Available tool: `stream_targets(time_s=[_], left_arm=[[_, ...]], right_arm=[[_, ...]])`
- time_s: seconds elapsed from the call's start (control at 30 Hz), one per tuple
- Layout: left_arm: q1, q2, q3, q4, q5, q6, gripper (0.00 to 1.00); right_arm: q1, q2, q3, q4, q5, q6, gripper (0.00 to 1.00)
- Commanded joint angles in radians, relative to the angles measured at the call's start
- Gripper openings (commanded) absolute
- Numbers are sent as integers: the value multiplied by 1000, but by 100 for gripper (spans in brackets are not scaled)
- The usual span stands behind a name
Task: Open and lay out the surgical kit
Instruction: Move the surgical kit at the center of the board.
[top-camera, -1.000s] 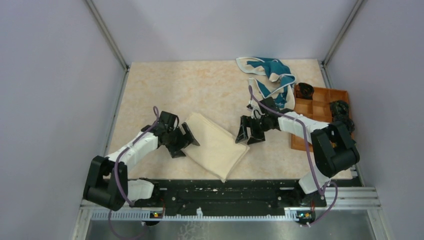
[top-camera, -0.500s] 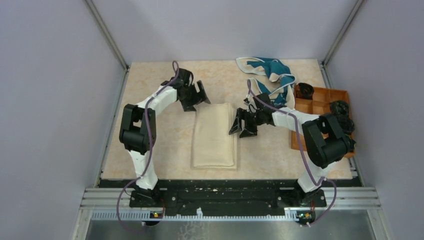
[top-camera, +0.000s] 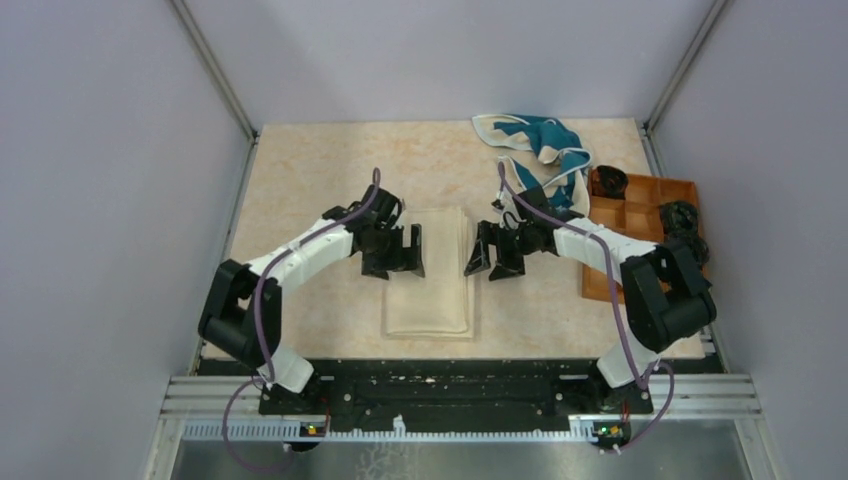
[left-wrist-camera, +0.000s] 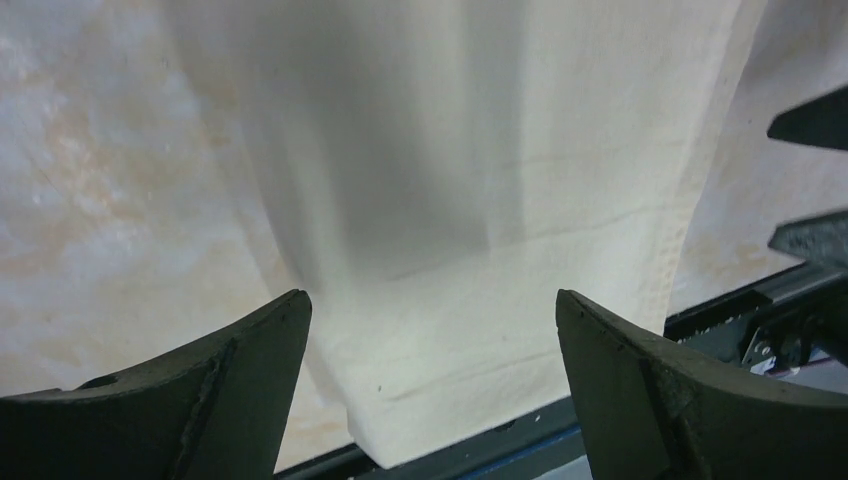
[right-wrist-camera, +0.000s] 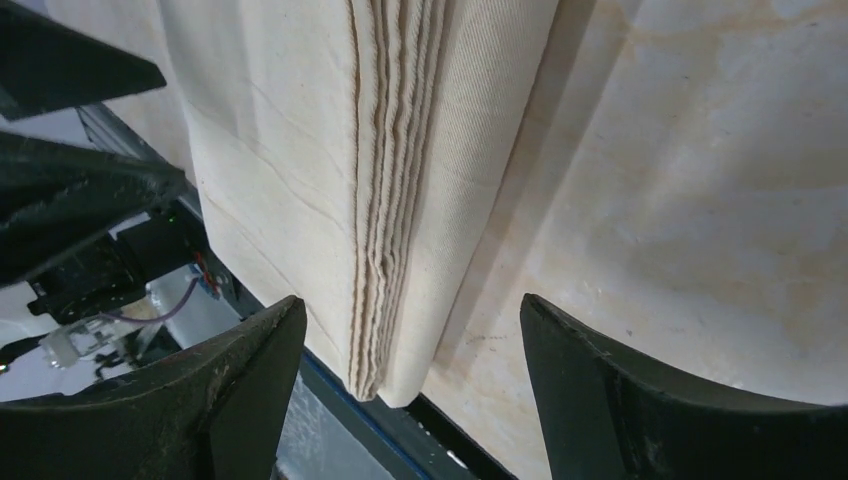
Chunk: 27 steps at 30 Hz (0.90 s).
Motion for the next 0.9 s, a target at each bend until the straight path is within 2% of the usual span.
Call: stream_targets(time_s=[0.0, 0.17, 0.3, 0.4, 0.53, 0.63, 0.73, 0.8, 0.87], left_arm=[[16, -167, -76, 21, 21, -8, 98], [16, -204, -113, -3, 3, -54, 98], [16, -267, -153, 9, 0, -98, 98], [16, -321, -168, 4, -8, -124, 98], [15, -364, -163, 14, 16, -130, 98], [8, -353, -135, 4, 45, -109, 98], [-6, -338, -98, -18, 49, -91, 98], [-12, -329, -74, -25, 43, -70, 98], [-12, -317, -46, -46, 13, -58, 98]], right_arm=[[1, 62, 2, 141, -131, 69, 78], [7, 162, 50, 256, -149, 164, 72], [24, 292, 165, 318, -90, 231, 67], [37, 424, 354, 280, -18, 232, 58], [57, 643, 743, 198, 15, 241, 57], [62, 806, 1042, 75, 9, 254, 68], [60, 948, 1394, -236, 44, 161, 81], [55, 951, 1475, -373, 77, 91, 91], [39, 851, 1402, -425, 100, 33, 93]])
